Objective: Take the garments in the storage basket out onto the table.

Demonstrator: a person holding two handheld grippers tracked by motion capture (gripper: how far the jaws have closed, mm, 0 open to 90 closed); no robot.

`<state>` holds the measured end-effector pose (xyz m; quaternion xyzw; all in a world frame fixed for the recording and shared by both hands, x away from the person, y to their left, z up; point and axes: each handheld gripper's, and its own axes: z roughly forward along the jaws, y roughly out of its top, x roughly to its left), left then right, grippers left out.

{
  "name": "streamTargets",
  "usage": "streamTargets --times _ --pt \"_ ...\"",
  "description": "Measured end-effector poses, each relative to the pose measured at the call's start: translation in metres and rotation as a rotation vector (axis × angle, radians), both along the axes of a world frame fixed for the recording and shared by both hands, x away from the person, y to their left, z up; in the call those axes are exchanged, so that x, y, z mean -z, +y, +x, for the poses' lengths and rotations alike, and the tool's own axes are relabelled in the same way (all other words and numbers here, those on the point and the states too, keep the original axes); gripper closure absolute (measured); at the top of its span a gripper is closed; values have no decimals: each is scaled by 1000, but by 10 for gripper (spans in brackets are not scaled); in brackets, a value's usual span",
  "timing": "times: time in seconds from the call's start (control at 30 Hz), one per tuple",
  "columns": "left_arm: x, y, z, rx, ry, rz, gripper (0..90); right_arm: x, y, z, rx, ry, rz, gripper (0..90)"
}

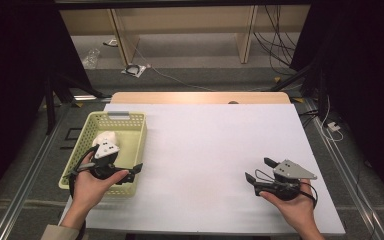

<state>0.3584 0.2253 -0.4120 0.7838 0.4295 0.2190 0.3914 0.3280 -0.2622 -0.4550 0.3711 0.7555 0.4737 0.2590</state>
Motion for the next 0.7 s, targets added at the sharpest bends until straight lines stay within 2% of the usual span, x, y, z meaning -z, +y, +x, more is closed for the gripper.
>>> streamTargets --times 0.2,0.37,0.7 --pt "-1 3 3 -21 2 14 26 2 1 2 -3 -3 4 173" --pt "0 11 11 -71 5 28 35 1 0 3 4 9 -1 173" --pt "4 32 32 -163 42 63 34 3 4 5 -8 11 0 171"
